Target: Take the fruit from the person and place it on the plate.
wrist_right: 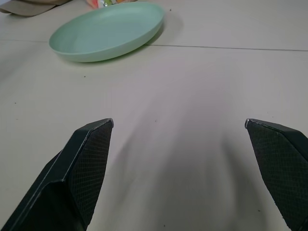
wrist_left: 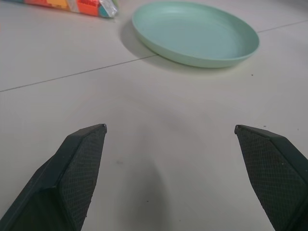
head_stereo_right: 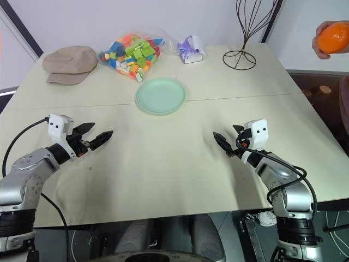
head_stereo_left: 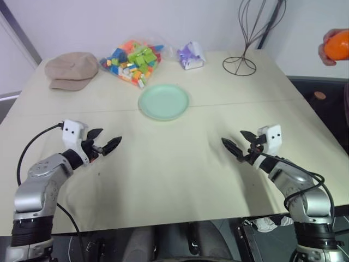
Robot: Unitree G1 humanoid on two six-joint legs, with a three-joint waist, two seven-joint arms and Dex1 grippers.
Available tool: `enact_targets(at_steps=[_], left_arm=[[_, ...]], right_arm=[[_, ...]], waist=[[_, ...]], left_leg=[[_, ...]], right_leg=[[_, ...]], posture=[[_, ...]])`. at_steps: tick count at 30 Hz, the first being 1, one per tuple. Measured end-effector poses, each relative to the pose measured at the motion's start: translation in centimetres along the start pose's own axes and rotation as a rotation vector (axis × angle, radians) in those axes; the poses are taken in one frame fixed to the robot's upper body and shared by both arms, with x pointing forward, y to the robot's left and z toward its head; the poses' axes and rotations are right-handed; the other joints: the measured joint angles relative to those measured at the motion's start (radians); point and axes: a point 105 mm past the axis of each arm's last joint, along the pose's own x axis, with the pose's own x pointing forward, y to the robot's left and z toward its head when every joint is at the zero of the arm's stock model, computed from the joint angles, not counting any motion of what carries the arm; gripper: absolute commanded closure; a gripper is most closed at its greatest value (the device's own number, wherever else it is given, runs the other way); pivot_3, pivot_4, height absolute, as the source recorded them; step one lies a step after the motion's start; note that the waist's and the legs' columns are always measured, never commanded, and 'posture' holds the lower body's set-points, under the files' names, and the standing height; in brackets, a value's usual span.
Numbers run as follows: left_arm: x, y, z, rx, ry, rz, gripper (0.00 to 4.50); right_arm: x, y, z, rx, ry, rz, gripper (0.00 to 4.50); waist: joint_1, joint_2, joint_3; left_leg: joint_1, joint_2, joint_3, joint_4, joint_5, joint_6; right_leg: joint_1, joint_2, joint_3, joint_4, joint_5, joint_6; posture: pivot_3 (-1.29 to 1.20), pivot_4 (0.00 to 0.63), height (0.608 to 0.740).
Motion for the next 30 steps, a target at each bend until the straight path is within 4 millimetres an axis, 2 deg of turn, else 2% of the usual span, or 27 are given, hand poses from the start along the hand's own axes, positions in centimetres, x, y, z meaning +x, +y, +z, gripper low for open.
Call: enact_targets(at_steps=[17,30], left_arm=[[0.0,0.0,0.1,0.005,0.000,0.001,0.03],[0.3,-0.3,1.5,0.041,-0.019,-0.052,0.03]], right_arm=[[0.1,0.1,-0.1,0.002,0.001,-0.003,0.01],[0.1,-0.2,0.0,-0.015,-0.004,-0.034,0.01]], waist=[[0.000,0.000,0.000],[-0.001,0.000,0.000]], left_leg=[[0.000,0.000,0.000,0.000,0.000,0.000],[0.000,0.000,0.000,0.000,0.000,0.000]], right_leg=[[0.000,0.000,0.000,0.000,0.000,0.000],[0.000,0.000,0.000,0.000,0.000,0.000]], posture=[[0.00,0.150,0.740],[0.00,0.150,0.740]])
